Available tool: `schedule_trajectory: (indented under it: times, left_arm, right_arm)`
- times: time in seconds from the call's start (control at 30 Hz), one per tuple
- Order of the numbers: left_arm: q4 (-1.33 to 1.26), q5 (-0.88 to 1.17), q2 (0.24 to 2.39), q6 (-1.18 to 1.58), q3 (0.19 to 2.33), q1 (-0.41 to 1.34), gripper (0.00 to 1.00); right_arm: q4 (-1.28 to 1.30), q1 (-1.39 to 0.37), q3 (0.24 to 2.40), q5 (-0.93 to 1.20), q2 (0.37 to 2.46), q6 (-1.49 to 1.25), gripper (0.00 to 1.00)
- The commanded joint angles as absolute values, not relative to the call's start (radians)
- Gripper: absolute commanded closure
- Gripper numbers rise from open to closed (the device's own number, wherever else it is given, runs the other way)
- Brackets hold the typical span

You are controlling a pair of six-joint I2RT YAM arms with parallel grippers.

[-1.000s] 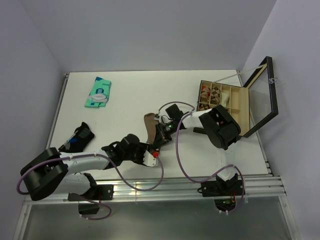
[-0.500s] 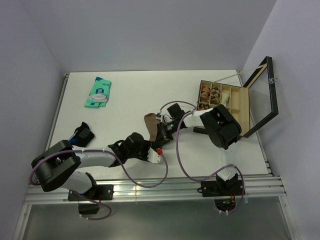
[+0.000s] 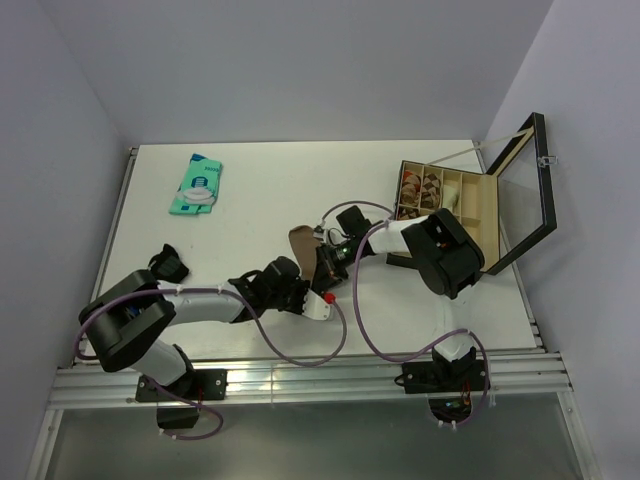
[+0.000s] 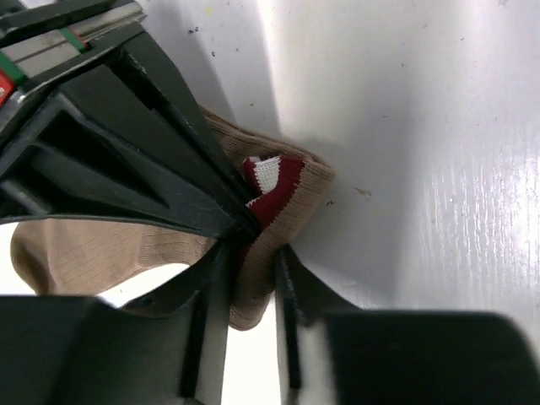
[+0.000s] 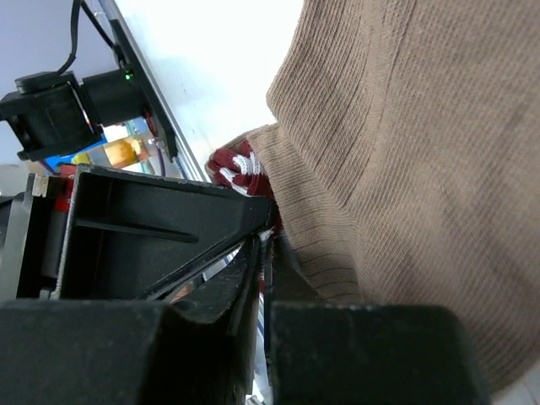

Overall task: Roll the socks
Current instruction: Roll the sock at the center of the board.

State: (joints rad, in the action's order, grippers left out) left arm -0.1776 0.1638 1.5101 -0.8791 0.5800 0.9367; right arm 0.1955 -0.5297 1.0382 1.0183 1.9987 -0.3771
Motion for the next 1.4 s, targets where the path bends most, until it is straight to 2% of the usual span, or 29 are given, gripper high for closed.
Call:
schedule_trajectory:
  times: [0.0,0.17,0.2,0.23,0.33,0.4,0.7,0.93,1.07,1.13,1.37]
  left_arm:
    - [-0.036,0.210,1.543,-0.897,0.644,0.937,0.78]
    - [0.154,0.270,1.566,-0.875,0.718,0.930,0.98]
    - [0.188,0.287,1.571,-0.864,0.733,0.925,1.00]
    - [0.221,0.307,1.581,-0.847,0.768,0.917,1.00]
    - [0.354,0.414,1.592,-0.833,0.834,0.861,1.00]
    - [0.446,0.483,1.595,-0.834,0.862,0.813,1.00]
    - [0.722,0.615,1.680,-0.858,1.015,0.713,1.00]
    - [0.968,0.695,1.840,-0.882,1.175,0.660,0.99]
    - [1.144,0.745,1.969,-0.884,1.313,0.632,0.99]
    - [1.175,0.747,2.045,-0.855,1.385,0.627,0.99]
    - [1.302,0.778,2.255,-0.770,1.575,0.621,0.98]
  right_arm:
    - [0.209,-0.534,1.043,0.976,1.947,-0.374,0.95]
    - [0.232,-0.531,1.046,0.831,1.888,-0.388,0.87]
    - [0.227,-0.526,1.037,0.790,1.869,-0.393,0.83]
    - [0.219,-0.526,1.026,0.761,1.821,-0.408,0.73]
    - [0.147,-0.514,0.962,0.677,1.693,-0.463,0.59]
    - [0.107,-0.505,0.915,0.620,1.632,-0.492,0.56]
    - [0.034,-0.463,0.712,0.375,1.269,-0.643,0.54]
    - [0.017,-0.486,0.539,0.212,0.930,-0.669,0.53]
    - [0.017,-0.590,0.468,0.050,0.764,-0.649,0.53]
    - [0.005,-0.699,0.453,0.002,0.727,-0.615,0.53]
    - [0.015,-1.077,0.520,-0.325,0.903,-0.500,0.53]
